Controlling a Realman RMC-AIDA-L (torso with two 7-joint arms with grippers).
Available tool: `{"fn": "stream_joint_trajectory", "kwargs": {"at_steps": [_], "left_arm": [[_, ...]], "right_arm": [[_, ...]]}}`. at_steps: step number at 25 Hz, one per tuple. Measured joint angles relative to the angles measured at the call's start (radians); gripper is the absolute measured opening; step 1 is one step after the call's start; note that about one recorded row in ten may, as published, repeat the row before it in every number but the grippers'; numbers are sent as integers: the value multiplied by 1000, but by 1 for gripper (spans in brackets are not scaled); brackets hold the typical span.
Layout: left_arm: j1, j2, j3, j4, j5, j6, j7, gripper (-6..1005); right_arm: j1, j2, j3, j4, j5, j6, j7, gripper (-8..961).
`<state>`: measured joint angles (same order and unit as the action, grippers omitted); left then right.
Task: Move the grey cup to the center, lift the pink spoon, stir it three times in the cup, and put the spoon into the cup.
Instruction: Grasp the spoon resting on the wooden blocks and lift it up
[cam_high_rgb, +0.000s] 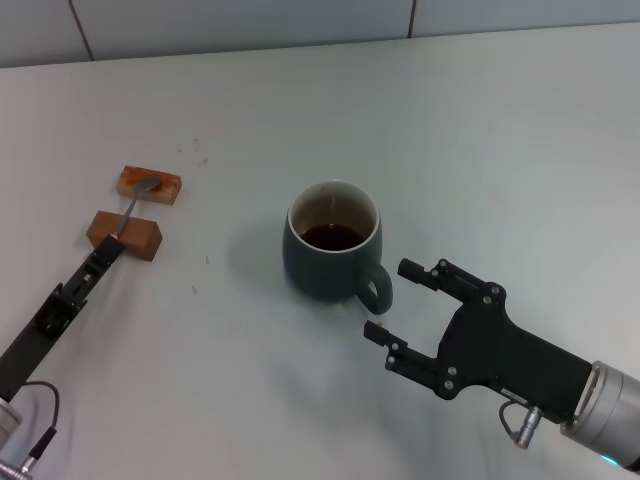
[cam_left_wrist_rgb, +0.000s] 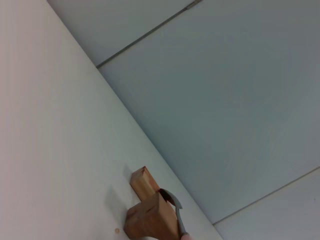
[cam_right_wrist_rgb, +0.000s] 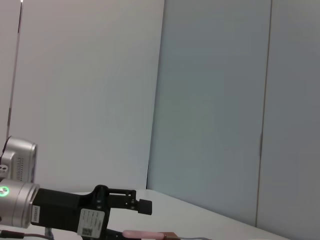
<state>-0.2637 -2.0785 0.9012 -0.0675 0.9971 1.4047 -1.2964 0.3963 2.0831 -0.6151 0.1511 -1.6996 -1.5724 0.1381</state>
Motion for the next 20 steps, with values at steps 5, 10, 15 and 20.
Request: {"fn": "stream_joint_trajectory", "kwargs": {"at_steps": [5, 10, 15, 20], "left_arm": [[-6, 0, 0, 0, 0, -3, -2, 793], [-17, 0, 2, 0, 0, -11, -23, 793], [-23, 0, 8, 0, 0, -26, -26, 792], [-23, 0, 8, 0, 0, -26, -38, 792]], "right_arm": [[-2, -1, 0, 0, 0, -1, 0, 715], [-3, -1, 0, 1, 0, -1, 0, 714], [-3, -2, 0, 2, -1, -1, 0, 713], [-2, -2, 0, 3, -1, 0, 0, 713]]}}
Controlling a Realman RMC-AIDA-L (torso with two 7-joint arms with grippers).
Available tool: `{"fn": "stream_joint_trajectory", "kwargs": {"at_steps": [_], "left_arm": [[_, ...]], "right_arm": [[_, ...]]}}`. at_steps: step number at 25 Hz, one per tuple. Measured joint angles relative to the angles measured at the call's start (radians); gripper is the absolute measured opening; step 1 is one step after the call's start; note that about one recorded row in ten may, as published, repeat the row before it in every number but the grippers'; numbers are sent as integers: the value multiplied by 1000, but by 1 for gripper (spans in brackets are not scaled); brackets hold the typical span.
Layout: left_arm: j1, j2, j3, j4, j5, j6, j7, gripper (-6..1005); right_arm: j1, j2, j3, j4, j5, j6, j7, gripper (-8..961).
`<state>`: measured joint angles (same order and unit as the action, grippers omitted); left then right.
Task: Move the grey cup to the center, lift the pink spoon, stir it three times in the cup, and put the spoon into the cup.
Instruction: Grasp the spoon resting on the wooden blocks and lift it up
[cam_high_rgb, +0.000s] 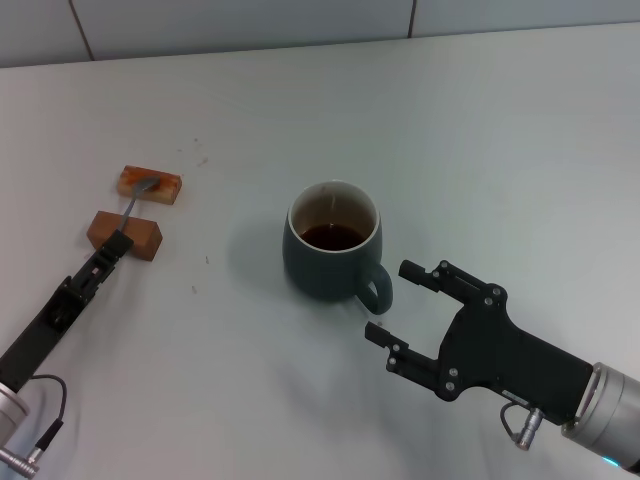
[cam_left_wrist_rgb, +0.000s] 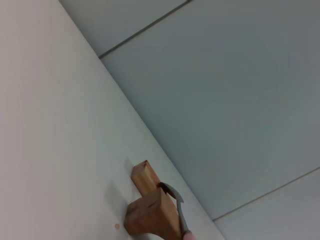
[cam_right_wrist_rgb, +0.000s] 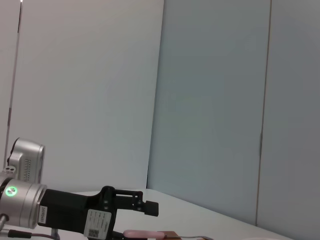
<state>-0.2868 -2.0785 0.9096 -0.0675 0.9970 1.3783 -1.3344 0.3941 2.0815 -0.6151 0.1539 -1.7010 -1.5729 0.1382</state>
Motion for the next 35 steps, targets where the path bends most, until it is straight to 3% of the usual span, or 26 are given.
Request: {"fn": "stream_joint_trajectory", "kwargs": {"at_steps": [15, 17, 35], "left_arm": [[1, 0, 0, 0, 0, 4, -16, 791], [1, 0, 0, 0, 0, 2, -21, 592], [-3, 0, 0, -11, 7, -13, -69, 596]], "right_arm": [[2, 0, 0, 1, -3, 1, 13, 713], [2, 0, 0, 1, -3, 1, 13, 713], [1, 0, 0, 3, -6, 1, 14, 714]]}}
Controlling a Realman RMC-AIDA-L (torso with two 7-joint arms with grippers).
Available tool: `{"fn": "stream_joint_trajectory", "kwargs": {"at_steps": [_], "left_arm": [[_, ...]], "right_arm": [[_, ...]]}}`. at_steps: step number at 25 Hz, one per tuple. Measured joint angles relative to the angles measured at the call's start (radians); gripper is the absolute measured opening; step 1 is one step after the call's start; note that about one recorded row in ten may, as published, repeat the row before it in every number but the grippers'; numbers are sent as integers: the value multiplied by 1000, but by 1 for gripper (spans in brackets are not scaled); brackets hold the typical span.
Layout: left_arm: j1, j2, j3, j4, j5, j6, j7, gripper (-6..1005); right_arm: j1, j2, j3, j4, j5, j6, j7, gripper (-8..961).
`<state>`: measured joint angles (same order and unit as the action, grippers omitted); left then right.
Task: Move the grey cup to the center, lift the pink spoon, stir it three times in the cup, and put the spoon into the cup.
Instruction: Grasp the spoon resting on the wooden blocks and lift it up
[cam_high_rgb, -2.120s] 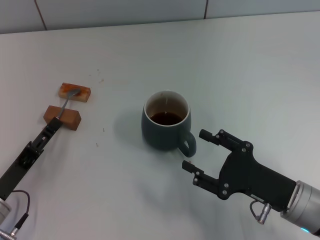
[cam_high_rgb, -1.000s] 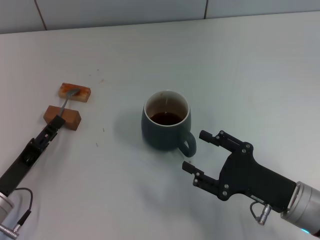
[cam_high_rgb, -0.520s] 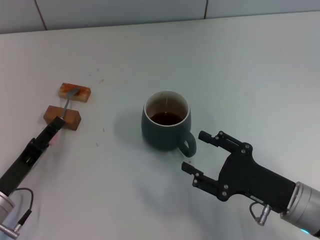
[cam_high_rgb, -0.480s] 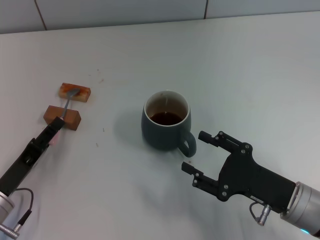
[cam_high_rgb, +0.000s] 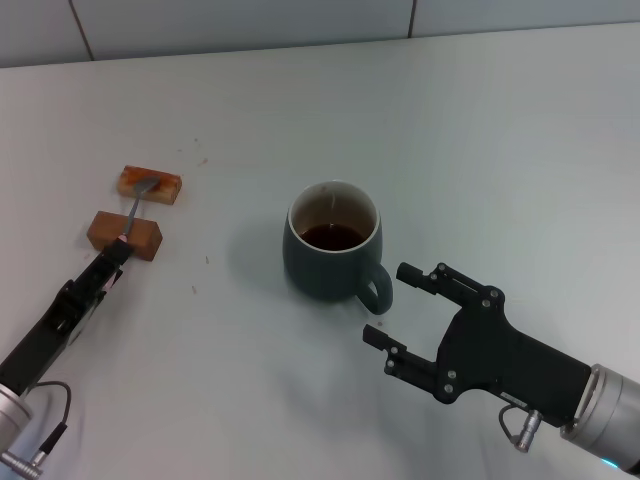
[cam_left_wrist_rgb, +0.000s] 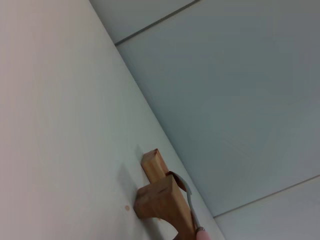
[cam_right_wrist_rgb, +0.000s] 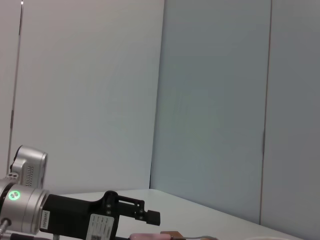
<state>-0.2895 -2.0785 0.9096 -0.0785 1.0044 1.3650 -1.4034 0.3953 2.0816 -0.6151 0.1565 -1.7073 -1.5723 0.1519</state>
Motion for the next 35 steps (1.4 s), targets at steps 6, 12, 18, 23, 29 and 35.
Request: {"fn": "stream_joint_trajectory", "kwargs": {"at_steps": [6, 12, 18, 23, 29, 35], "left_arm": [[-7, 0, 1, -6, 1, 9, -18, 595], [-13, 0, 2, -13, 2, 13, -34, 594], [-14, 0, 2, -14, 3, 14, -53, 594], [-14, 0, 2, -14, 4, 10, -69, 593], [-14, 0, 2, -14, 4, 6, -87, 592], [-17, 0, 2, -14, 4, 8, -105, 592]], "right_arm": [[-2, 0, 0, 0, 0, 0, 0, 714], [-3, 0, 0, 0, 0, 0, 0, 714], [-2, 0, 0, 0, 0, 0, 0, 713], [-2, 0, 0, 0, 0, 0, 0, 713], [-1, 0, 0, -5, 0, 0, 6, 714], [0, 0, 0, -7, 0, 0, 12, 713]]}}
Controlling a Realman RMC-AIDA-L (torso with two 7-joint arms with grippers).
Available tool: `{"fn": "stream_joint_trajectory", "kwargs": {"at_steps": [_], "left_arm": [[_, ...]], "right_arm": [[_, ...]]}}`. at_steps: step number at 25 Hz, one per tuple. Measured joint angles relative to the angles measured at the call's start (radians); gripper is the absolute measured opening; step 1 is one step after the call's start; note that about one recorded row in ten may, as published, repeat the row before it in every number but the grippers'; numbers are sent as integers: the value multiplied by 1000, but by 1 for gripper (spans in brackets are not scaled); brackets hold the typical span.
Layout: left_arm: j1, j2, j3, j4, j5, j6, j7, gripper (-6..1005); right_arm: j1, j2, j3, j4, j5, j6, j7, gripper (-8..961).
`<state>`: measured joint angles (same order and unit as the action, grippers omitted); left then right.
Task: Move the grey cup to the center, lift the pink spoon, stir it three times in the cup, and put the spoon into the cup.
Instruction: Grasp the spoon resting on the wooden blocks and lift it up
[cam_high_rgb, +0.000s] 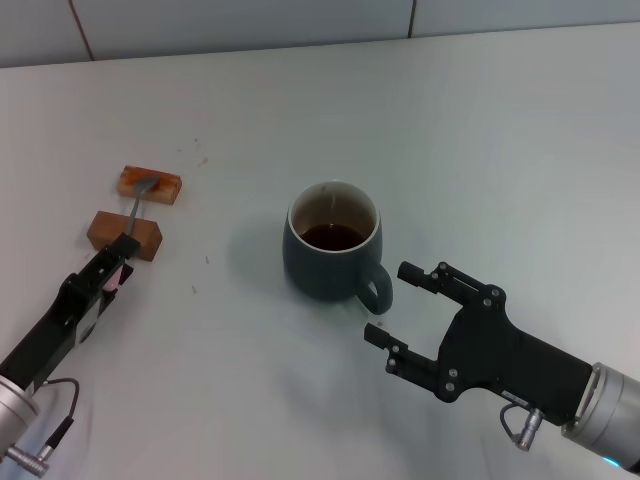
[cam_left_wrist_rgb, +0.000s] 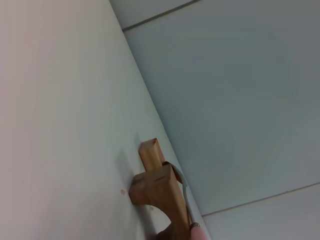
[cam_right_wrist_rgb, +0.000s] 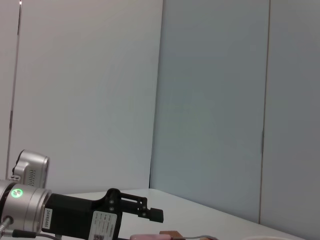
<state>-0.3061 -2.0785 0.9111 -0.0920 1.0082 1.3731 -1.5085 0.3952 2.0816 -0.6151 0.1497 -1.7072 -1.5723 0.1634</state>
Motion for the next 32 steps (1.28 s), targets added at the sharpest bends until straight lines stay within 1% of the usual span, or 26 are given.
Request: {"fn": "stream_joint_trajectory", "kwargs": {"at_steps": [12, 32], "left_arm": [[-4, 0, -3, 0, -1, 2, -43, 590], [-2, 0, -1, 0, 0, -4, -65, 588]], "right_arm": [[2, 0, 0, -2, 3, 0, 12, 713], [3, 0, -3, -4, 2, 0, 12, 713]]}}
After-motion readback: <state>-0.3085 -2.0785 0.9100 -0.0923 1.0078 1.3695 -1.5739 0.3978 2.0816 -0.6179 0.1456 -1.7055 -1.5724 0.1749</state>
